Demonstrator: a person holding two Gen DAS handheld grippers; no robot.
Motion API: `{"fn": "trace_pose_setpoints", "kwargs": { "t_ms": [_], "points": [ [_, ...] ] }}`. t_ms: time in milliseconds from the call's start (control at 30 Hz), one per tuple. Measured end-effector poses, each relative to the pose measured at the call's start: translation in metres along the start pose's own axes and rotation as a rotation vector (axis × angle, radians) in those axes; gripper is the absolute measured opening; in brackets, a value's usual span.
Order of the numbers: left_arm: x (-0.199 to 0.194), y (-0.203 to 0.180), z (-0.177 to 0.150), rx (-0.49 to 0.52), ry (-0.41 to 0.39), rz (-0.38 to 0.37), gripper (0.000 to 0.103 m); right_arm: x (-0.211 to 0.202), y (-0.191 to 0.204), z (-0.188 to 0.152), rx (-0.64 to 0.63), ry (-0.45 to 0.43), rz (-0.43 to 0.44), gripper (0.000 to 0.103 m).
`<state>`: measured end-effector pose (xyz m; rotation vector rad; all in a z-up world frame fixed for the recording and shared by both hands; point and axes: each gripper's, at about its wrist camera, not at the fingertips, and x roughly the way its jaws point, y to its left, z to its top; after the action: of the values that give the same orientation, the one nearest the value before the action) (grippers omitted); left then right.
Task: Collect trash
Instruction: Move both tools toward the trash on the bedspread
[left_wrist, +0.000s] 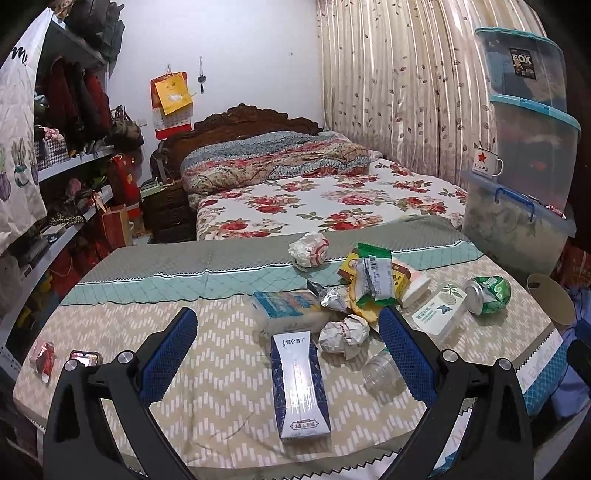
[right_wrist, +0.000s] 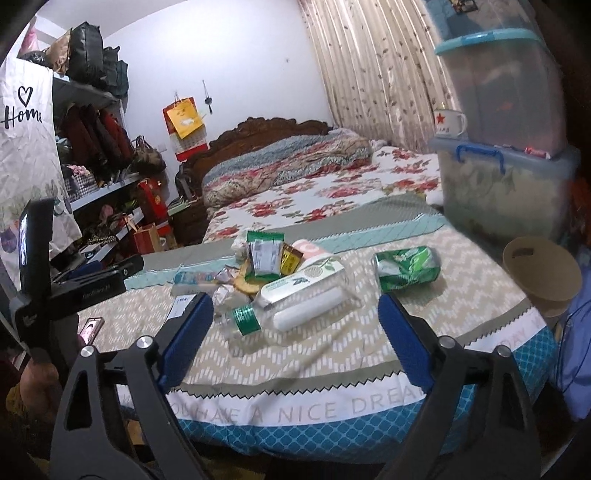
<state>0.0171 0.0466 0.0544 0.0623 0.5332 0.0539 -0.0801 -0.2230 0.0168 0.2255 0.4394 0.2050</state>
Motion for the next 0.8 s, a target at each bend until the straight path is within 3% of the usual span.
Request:
{"fn": "trace_pose_setpoints", "kwargs": {
  "t_ms": [233,800],
  "points": [
    [0.005,-0.002,-0.003,0.008,0.013,0.008,0.094,0.004,-0.003,-0.005,0.004,0.03,0.012,0.08],
    [0.016,0.001,-0.01,0.003,0.037,0.028,0.094,0.008,-0.002,-0.01,0.009,0.055,0.017,0.078]
  ]
}}
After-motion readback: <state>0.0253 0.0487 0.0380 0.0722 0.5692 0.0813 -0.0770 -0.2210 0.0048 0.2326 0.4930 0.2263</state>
